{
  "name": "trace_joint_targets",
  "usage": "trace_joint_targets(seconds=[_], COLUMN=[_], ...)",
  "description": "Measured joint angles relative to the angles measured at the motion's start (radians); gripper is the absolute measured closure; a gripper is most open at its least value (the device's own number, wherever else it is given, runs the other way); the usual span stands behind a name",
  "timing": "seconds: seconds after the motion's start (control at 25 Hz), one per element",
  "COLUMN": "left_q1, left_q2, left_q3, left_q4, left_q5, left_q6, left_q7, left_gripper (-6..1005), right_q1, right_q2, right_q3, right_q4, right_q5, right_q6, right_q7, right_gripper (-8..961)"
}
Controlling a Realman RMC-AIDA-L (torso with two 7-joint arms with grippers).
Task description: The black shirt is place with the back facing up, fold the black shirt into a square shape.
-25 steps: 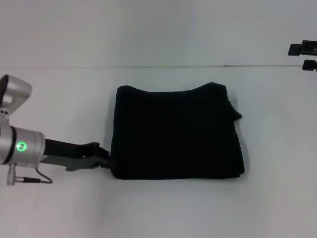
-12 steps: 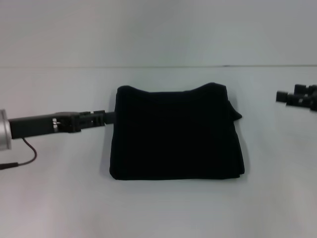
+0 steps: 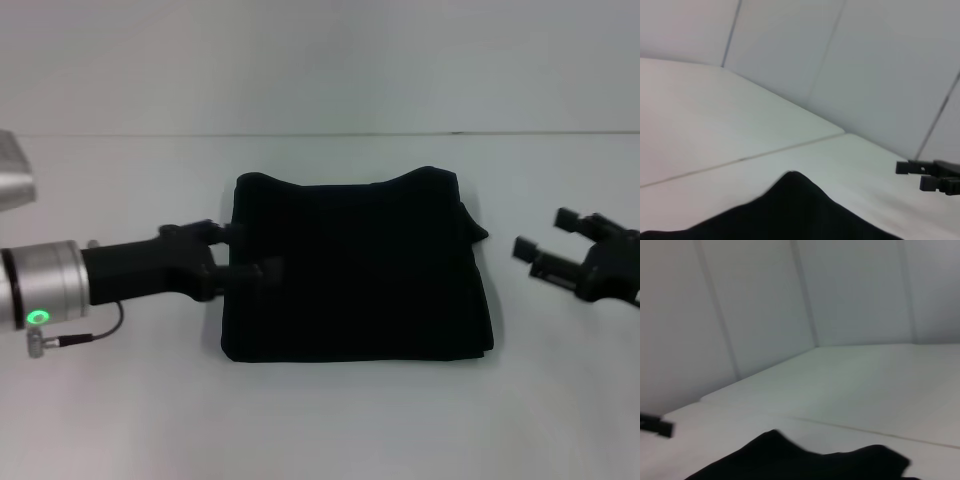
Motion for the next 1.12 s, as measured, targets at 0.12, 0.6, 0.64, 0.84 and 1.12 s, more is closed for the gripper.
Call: trace_joint_targets(seconds=[0.12, 0.6, 0.64, 0.84, 1.12], left_q1=[-0.005, -0.007, -0.007, 0.002, 0.017], left_q2=[-0.003, 0.0, 0.0, -0.015, -0.044], left_q3=[0.065, 0.107, 0.107, 0.097, 0.108], left_q4=[0.012, 0.047, 0.048, 0.027, 0.012], left_q5=[0.003, 0.003, 0.003, -0.038, -0.056], left_q6=[-0.001, -0.021, -0.021, -0.042, -0.039], left_q7=[-0.001, 0.004, 0.017, 0.15, 0.224], left_gripper=[127, 108, 108, 109, 108], right_q1=[0.005, -0.002, -0.001, -0.001, 0.006], right_q2=[0.001, -0.002, -0.002, 0.003, 0.003], right_q3=[-0.043, -0.108, -0.108, -0.095, -0.087], right_q4=[-0.007, -0.083, -0.081, -0.041, 0.048], right_q5=[-0.015, -0.031, -0.041, -0.045, -0.039], right_q6=[-0.055, -0.161, -0.153, -0.104, -0.081], right_q7=[-0.047, -0.044, -0.046, -0.125, -0.221], right_gripper=[77, 77, 77, 77, 77])
